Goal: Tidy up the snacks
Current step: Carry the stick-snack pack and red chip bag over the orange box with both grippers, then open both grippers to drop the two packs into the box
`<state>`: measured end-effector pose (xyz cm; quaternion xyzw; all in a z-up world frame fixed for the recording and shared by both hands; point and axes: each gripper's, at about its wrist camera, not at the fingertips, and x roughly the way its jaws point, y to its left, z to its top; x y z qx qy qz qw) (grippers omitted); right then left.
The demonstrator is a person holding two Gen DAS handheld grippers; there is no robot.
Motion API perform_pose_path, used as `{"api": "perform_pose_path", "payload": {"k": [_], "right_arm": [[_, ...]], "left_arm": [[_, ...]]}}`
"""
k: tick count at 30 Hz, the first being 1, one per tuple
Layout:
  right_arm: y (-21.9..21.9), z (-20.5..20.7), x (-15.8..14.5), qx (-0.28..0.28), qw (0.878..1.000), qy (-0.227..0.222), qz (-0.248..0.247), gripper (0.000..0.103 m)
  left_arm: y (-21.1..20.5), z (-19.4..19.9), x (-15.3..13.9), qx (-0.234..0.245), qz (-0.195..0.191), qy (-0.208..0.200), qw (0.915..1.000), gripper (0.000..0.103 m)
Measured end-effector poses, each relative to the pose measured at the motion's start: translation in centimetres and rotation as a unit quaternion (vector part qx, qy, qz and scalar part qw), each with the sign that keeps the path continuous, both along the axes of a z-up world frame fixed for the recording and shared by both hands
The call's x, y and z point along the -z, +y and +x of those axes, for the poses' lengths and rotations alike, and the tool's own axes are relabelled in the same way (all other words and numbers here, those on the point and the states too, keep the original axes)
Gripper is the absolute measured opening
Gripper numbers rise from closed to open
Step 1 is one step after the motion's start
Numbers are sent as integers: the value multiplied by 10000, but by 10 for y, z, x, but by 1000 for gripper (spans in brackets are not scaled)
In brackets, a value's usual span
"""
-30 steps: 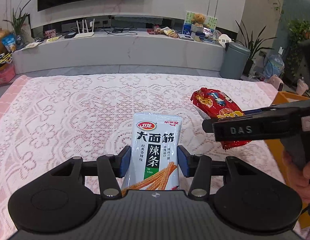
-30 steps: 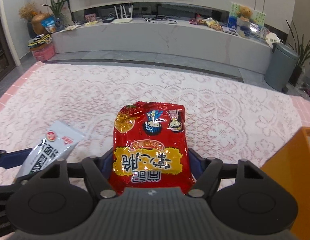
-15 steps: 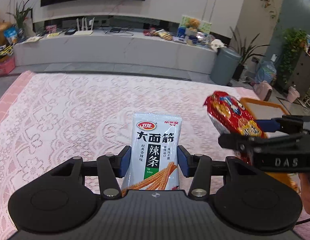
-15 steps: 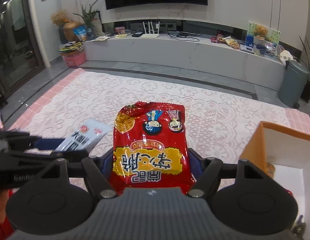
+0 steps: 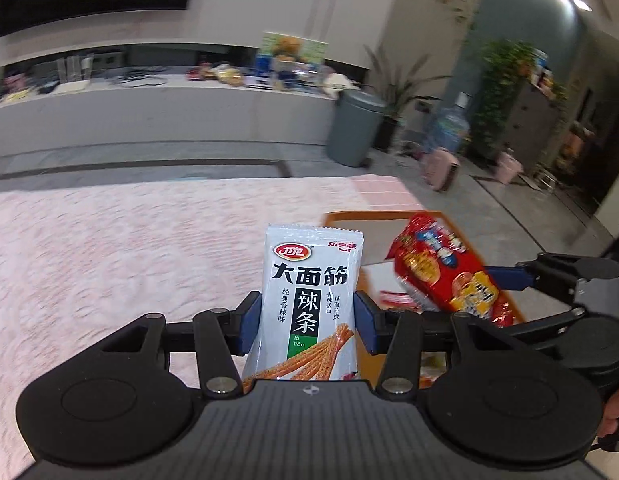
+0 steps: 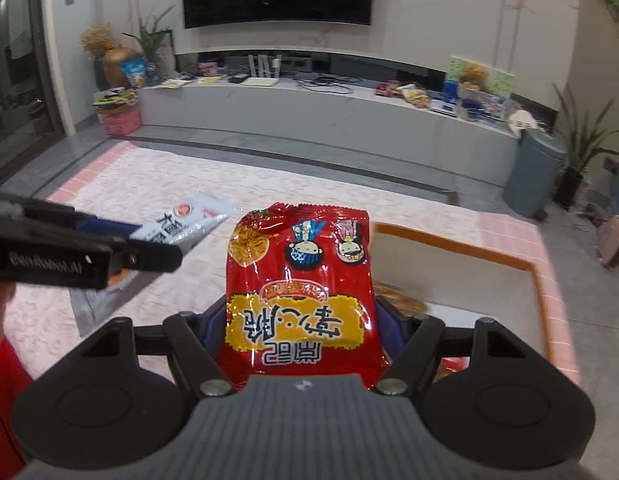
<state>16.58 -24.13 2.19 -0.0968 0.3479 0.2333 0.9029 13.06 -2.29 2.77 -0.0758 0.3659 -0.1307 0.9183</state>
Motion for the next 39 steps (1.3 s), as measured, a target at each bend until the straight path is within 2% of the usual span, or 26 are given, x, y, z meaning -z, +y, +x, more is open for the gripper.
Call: {"api": "perform_pose_path", "payload": {"k": [4, 11, 16, 21, 25, 30, 35, 39], "right_arm": [[-33, 10, 9, 294, 9994, 78, -166, 71], [-79, 34, 38, 754, 9958, 453, -237, 71], [-95, 53, 59, 880, 9934, 665, -310, 71], [-101, 71, 76, 899, 9917, 835, -390, 71], [-97, 90, 88, 823, 9910, 915, -526, 71], [-88, 111, 105, 686, 9891, 960, -884, 71], [-83, 119, 112, 518, 9878, 960, -1113, 71], [-82, 121, 112, 478, 9877, 951, -1146, 72]], "left_arm": [[-35, 23, -1, 426, -157, 155, 9988, 55], [-91, 69, 15, 1024, -40, 537, 9933, 55], [-123, 98, 35, 1305, 218, 771, 9882, 55], [-145, 121, 57, 1373, 481, 990, 9844, 55], [-158, 133, 76, 1422, 1087, 955, 9792, 55], [-165, 144, 88, 1497, 1555, 976, 9715, 55], [-169, 148, 92, 1580, 1666, 1057, 9675, 58], [-169, 149, 92, 1596, 1658, 1047, 9675, 60]]}}
